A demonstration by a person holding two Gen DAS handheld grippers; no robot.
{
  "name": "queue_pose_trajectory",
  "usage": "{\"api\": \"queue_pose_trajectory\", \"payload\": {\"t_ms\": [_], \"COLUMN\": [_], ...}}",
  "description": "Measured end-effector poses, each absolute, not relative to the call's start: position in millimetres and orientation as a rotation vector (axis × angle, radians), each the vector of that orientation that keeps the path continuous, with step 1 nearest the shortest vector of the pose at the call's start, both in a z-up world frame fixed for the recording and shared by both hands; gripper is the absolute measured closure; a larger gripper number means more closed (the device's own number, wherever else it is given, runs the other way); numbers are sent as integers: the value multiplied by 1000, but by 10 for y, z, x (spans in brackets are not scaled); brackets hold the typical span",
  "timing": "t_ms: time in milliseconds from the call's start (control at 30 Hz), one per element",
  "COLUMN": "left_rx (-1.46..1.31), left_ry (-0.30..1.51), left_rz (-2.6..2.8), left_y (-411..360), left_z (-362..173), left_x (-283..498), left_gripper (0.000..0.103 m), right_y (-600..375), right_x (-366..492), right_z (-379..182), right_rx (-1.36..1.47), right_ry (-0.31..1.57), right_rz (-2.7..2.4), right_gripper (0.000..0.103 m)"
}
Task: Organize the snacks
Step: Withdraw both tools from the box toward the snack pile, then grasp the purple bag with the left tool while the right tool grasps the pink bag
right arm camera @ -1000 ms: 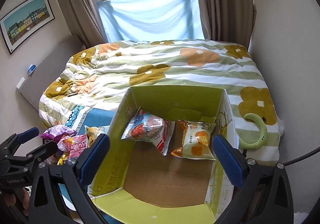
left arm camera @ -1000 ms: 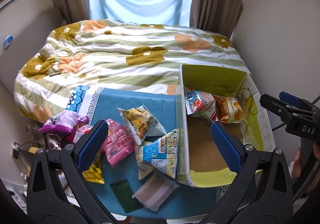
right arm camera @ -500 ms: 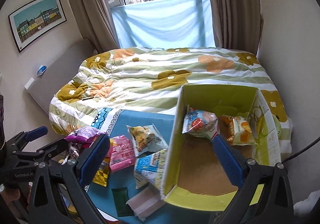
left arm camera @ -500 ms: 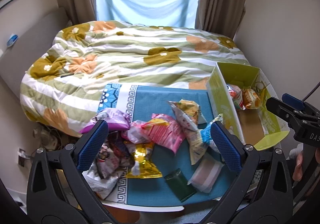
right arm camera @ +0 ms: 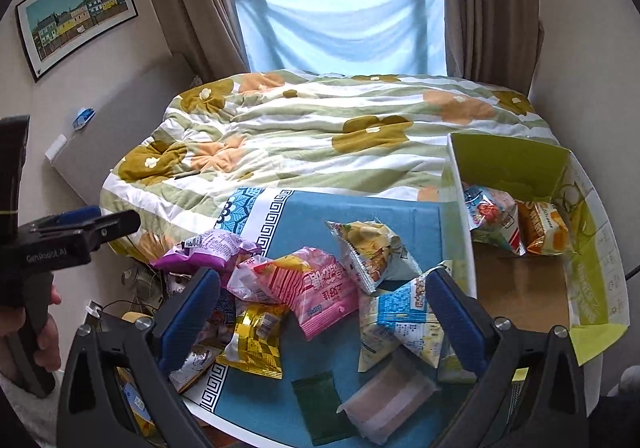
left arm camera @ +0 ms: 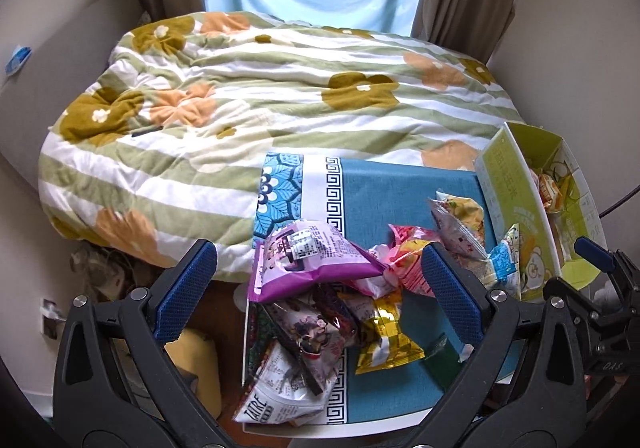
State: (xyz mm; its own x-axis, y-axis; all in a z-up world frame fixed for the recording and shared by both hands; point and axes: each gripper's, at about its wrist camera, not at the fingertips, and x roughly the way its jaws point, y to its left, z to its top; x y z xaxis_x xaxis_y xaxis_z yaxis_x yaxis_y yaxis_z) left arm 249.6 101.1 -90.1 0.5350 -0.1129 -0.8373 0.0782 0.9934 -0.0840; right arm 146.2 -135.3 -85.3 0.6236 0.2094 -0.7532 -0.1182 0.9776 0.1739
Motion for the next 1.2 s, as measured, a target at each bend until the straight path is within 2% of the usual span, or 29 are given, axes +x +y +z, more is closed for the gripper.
{"api": "queue_pose_trajectory", "payload": {"t_ms": [400, 733, 800, 833, 1000, 1133, 1200], "left_rx": [-97, -130, -137, -142, -123, -118, -112], "left_ry": [1304, 1429, 1424, 1422, 1412, 1394, 1389], "left_rz": [-65, -32, -28, -34, -54, -74, -77], "left_y": [1019, 1011, 1037, 1045, 1035, 1006, 990], "left_z": [-2049, -2542, -2566, -2573, -2586, -2538, -2519], "left_x": [3321, 3460, 3458, 3457, 3445, 3428, 3425], "left_gripper": [2, 2, 5, 13, 17, 28, 30], "right_y": [-981, -852, -837, -832, -852, -863, -875], "right_x": [2021, 2251, 2276, 2284, 2355, 2407, 2424], "right_z": [-1639, -2112, -2163, -2187, -2303, -2368, -2388], "right_rx": [-18, -74, -83, -85, -80, -71, -64], "right_ry": [1028, 1120, 1130, 1135, 1165, 1181, 1185], "right_rz": [315, 400, 411, 415, 421, 421, 424], "right_gripper": [1, 1, 1, 1, 1, 1, 1]}}
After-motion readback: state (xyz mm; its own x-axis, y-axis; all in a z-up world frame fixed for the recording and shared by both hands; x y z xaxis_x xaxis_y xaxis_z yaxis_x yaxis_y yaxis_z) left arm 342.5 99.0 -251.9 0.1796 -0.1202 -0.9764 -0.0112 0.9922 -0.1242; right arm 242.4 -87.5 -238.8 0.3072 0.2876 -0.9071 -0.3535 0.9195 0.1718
